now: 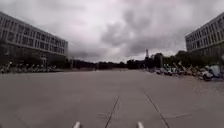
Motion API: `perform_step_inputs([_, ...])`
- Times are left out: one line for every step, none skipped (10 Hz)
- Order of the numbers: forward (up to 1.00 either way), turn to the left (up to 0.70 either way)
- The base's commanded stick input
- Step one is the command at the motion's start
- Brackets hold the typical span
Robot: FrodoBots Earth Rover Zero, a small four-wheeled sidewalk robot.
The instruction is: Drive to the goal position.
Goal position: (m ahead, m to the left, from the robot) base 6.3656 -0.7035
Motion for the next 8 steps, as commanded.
perform_step_inputs([1.0,0.0])
perform_step_inputs([1.0,0.0])
perform_step_inputs([1.0,0.0])
perform_step_inputs([1.0,0.0])
perform_step_inputs([1.0,0.0])
perform_step_inputs([1.0,0.0])
perform_step_inputs([1.0,0.0])
perform_step_inputs([1.0,0.0])
